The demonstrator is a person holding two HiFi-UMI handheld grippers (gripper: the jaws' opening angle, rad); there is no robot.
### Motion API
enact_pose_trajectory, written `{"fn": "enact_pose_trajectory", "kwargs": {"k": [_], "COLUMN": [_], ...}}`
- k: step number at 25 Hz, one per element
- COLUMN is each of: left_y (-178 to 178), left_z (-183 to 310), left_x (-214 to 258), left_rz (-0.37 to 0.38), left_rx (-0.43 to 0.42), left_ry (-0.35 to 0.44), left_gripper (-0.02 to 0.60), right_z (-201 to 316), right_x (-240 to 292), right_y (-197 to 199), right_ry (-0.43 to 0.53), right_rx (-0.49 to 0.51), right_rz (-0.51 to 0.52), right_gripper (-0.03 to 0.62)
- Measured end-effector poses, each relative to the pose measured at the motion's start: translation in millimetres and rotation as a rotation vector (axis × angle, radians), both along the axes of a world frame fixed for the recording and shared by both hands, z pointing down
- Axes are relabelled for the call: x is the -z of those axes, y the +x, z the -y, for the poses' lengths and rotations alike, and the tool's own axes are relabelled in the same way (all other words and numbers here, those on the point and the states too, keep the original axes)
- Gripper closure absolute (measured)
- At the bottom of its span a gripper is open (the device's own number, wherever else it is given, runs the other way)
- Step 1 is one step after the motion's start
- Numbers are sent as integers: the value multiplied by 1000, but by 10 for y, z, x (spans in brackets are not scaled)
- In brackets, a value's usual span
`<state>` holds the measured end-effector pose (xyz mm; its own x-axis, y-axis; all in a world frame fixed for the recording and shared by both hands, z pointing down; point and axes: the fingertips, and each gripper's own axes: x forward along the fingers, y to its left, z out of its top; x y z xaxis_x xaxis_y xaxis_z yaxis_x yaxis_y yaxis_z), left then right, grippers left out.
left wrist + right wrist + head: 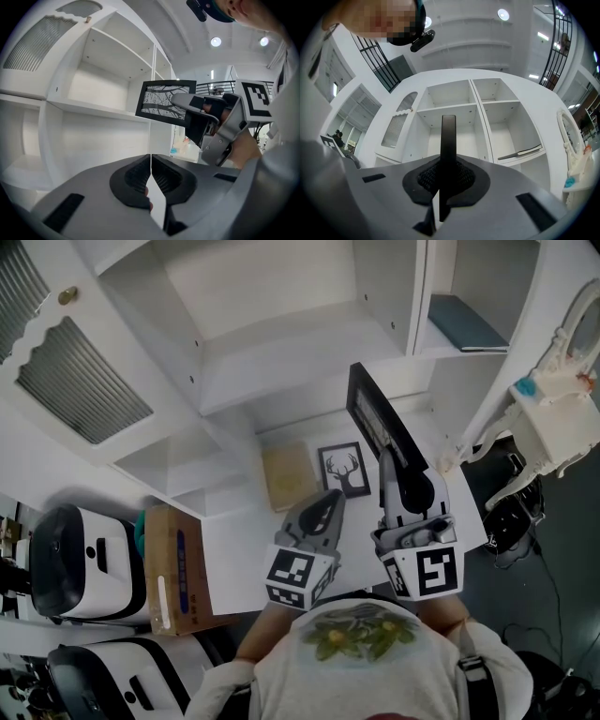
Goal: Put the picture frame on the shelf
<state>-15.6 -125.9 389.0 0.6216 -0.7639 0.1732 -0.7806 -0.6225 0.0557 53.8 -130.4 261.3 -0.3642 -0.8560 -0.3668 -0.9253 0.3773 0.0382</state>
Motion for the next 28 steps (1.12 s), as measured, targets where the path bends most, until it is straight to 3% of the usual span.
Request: {"fn": "enact_pose_trajectory", "kwargs": {"k": [28], "left_y": [-22], "left_z": [521], "left_x": [16], "left_rz": [9], "left_rx": [58], "left_ry": [-1], "left_gripper": [548], "right_z": [589], "right_x": [310], "right_y": [38], "right_ry": [90], "right_rx": [32], "right_rz": [3], "right_gripper": [557]}}
